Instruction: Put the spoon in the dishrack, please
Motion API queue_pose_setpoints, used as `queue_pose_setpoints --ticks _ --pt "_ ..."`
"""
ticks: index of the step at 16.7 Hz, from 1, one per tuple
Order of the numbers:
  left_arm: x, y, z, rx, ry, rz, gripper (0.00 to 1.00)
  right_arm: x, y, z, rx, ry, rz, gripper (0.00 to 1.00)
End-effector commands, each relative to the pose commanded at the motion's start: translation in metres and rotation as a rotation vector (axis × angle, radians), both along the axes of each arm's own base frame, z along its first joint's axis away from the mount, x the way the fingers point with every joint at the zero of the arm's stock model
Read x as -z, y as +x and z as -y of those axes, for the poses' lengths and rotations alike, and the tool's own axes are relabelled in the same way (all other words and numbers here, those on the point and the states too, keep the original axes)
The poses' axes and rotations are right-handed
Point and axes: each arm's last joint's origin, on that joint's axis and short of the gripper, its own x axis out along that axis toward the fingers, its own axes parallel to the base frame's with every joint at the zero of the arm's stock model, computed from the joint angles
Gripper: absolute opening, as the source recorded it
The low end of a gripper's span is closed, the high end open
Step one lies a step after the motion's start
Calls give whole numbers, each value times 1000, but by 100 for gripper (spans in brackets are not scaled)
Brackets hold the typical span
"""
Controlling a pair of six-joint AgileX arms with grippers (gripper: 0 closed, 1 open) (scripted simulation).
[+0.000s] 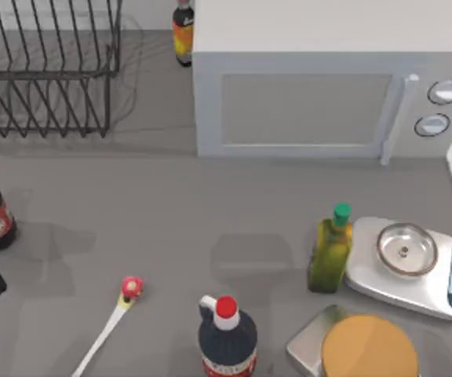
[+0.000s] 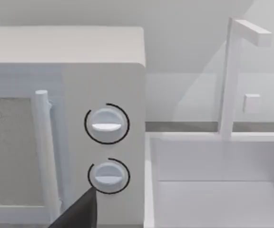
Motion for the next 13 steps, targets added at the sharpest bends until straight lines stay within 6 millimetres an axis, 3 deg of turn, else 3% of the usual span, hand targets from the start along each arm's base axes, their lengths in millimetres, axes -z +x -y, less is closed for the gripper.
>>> queue_pose_setpoints --ticks 3,7,13 --pt "-2 0 1 7 -1 -12 100 0 0 0 0 0 0 100" --pt "-20 3 8 76 -9 -161 100 0 0 0 0 0 0 100" --pt "-44 38 37 227 51 -717 100 0 0 0 0 0 0 100"
